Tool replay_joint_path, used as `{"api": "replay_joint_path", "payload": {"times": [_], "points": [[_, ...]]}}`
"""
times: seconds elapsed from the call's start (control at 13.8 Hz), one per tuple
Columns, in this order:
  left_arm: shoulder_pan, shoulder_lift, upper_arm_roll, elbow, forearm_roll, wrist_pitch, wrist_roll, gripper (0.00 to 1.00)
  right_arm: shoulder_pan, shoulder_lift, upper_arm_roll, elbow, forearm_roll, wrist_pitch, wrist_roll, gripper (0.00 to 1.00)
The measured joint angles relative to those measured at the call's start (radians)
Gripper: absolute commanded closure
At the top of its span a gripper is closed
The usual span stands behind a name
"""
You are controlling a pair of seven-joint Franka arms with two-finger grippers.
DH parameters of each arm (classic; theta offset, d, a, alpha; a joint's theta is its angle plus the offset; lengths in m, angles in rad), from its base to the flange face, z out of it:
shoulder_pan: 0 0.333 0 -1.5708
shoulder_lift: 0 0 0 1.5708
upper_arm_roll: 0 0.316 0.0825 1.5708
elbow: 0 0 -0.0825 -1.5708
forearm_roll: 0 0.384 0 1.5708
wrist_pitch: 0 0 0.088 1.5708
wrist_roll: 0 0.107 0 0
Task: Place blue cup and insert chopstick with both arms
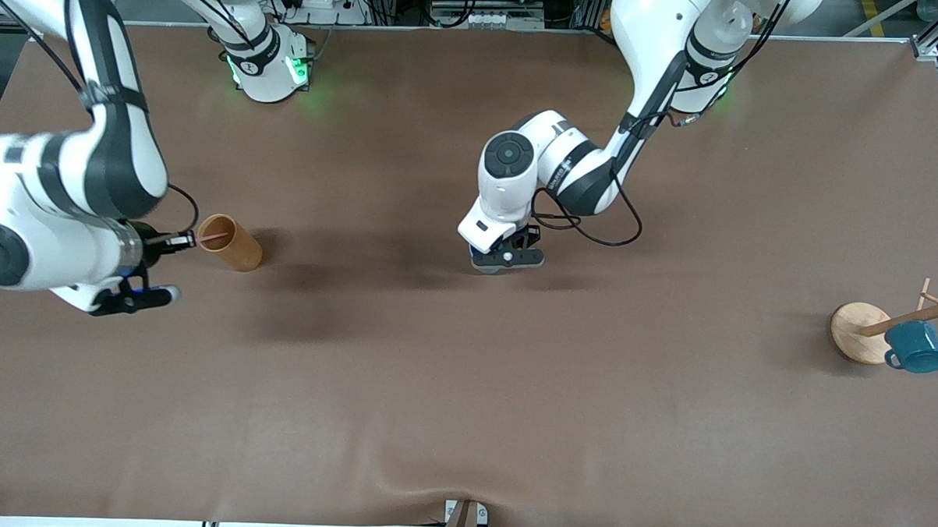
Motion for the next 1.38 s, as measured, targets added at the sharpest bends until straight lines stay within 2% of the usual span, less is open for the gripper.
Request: {"api": "replay_joint_path", "payload": {"times": [0.15,0.36,0.58,0.8,1.09,1.38], "points": [[-0.013,-0.011,0.000,0.044,0.014,-0.046,-0.055,0.00,0.000,-0.048,0.000,0.023,0.000,-0.028,-0.017,1.00],[-0.011,-0.073,0.011,0.135,0.015,-0.209,-0.092,0.00,0.000,-0.101,0.000,0.058,0.000,-0.057,-0.072,1.00],[0.038,-0.151,0.038,0.210,0.020,-0.338,-0.093,0.00,0.000,-0.138,0.001,0.065,0.002,-0.059,-0.093,1.00],[0.166,-0.233,0.045,0.233,0.024,-0.366,-0.032,0.00,0.003,-0.146,0.022,0.075,0.004,-0.031,-0.100,1.00],[0.368,-0.327,0.042,0.235,0.009,-0.424,0.217,0.00,0.009,-0.146,0.096,0.080,0.042,0.058,-0.101,1.00],[0.527,-0.384,0.041,0.235,-0.053,-0.471,0.337,0.00,0.037,-0.143,0.178,0.080,0.087,0.157,-0.103,1.00]]}}
